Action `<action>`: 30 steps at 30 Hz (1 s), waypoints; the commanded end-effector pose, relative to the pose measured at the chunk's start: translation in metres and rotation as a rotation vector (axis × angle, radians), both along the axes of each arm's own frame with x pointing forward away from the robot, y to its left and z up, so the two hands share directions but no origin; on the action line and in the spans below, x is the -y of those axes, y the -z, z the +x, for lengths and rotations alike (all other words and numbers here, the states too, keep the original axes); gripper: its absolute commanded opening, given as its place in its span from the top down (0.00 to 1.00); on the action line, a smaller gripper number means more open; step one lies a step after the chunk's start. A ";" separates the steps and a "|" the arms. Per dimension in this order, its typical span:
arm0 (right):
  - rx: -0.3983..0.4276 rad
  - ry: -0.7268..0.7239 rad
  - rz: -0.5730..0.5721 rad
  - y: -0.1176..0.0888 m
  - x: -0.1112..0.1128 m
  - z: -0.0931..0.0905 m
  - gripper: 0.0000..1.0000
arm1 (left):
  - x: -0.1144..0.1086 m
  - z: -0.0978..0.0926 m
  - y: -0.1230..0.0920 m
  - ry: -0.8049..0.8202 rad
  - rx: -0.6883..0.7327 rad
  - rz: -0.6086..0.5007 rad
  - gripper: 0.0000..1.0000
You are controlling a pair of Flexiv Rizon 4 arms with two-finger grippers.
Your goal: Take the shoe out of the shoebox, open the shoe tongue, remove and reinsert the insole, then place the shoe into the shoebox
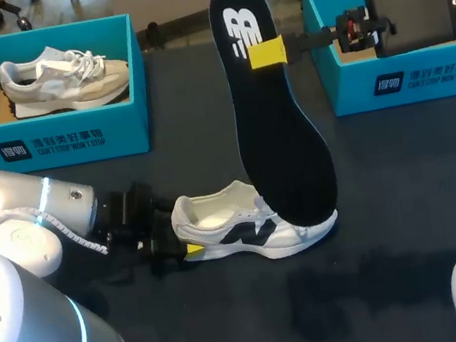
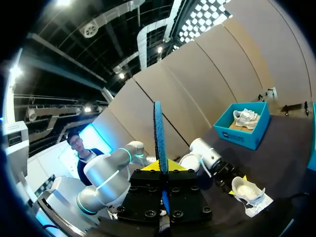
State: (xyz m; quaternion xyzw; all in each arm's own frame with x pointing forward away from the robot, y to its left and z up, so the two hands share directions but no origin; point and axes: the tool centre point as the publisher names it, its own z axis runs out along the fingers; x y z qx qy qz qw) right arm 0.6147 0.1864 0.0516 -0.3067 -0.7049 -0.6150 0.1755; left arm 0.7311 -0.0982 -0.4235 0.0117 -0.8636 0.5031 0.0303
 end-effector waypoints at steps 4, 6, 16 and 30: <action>-0.003 0.011 0.002 0.001 -0.006 -0.001 1.00 | 0.001 0.001 0.001 0.001 -0.001 0.004 1.00; -0.003 0.011 0.002 0.001 -0.006 -0.001 1.00 | 0.001 0.001 0.001 0.001 -0.001 0.004 1.00; -0.003 0.011 0.002 0.001 -0.006 -0.001 1.00 | 0.000 0.002 -0.001 0.000 0.004 0.011 0.59; -0.003 0.011 0.002 0.001 -0.006 -0.001 1.00 | -0.017 0.011 -0.014 0.032 0.047 0.145 0.00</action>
